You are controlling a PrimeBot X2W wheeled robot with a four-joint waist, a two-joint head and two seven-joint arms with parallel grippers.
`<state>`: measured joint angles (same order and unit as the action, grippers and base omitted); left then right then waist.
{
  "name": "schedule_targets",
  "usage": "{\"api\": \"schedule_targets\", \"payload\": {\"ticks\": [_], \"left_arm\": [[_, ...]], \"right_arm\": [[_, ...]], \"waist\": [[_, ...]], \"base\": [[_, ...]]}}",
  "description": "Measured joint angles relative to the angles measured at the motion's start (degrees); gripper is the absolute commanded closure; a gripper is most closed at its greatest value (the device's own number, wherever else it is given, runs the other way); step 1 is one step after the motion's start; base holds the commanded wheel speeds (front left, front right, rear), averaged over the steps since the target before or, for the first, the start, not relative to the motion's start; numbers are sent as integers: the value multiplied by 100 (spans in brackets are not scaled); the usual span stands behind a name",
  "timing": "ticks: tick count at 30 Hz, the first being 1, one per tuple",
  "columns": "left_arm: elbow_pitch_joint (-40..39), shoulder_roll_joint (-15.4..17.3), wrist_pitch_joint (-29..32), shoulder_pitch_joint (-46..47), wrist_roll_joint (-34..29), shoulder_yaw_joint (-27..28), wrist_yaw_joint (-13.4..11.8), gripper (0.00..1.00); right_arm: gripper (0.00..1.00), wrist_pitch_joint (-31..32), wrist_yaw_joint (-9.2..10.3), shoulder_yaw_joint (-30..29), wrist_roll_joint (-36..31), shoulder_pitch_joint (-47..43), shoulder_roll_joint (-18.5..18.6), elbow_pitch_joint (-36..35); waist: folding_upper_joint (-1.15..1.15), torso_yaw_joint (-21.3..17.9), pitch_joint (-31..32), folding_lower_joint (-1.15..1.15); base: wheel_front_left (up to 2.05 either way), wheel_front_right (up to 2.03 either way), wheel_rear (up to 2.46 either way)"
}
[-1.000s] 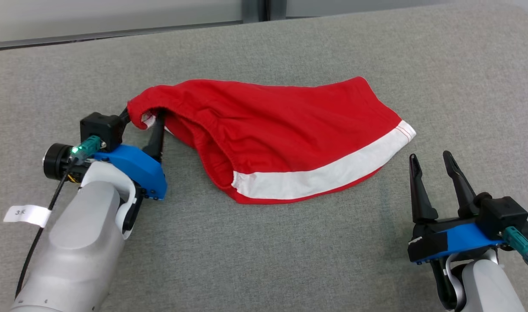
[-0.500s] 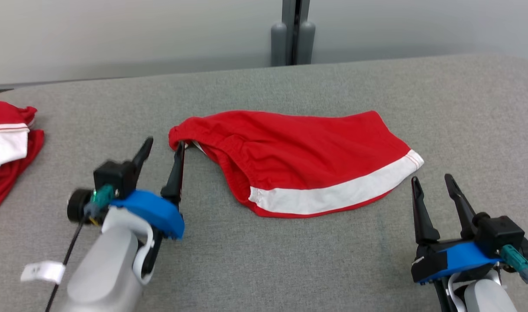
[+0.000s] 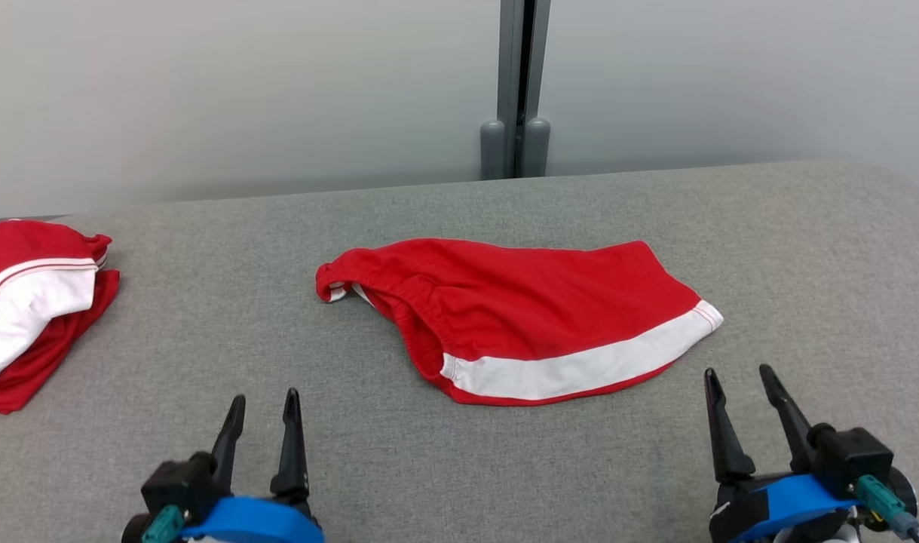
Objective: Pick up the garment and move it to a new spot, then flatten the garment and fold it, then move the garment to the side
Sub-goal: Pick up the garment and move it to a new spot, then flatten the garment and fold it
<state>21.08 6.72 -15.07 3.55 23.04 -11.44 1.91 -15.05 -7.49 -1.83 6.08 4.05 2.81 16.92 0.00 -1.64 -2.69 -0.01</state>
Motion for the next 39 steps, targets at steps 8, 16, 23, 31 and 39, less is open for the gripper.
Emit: {"api": "schedule_targets", "payload": {"ticks": [8, 16, 23, 31, 39], "left_arm": [[-154, -183, 0, -390, -291, 281, 114, 0], [-109, -279, 0, -477, -421, 445, 211, 0], [-43, -324, 0, -485, -502, 504, 272, 0], [45, -344, 0, -484, -612, 539, 322, 0], [49, -354, 0, -445, -701, 532, 355, 0]], "right_arm": [[0, 0, 0, 174, 53, -146, -1, 134], [0, 0, 0, 311, 151, -170, -1, 263], [0, 0, 0, 308, 146, -170, -1, 296], [0, 0, 0, 272, 111, -163, -1, 303], [0, 0, 0, 264, 110, -131, -1, 303]], "waist": [[0, 57, 78, 0], [0, 54, 127, 1], [0, 44, 120, 2], [0, 43, 88, 2], [0, 33, 35, 2]], "base": [[0, 0, 0], [0, 0, 0], [0, 0, 0], [0, 0, 0], [0, 0, 0]]}}
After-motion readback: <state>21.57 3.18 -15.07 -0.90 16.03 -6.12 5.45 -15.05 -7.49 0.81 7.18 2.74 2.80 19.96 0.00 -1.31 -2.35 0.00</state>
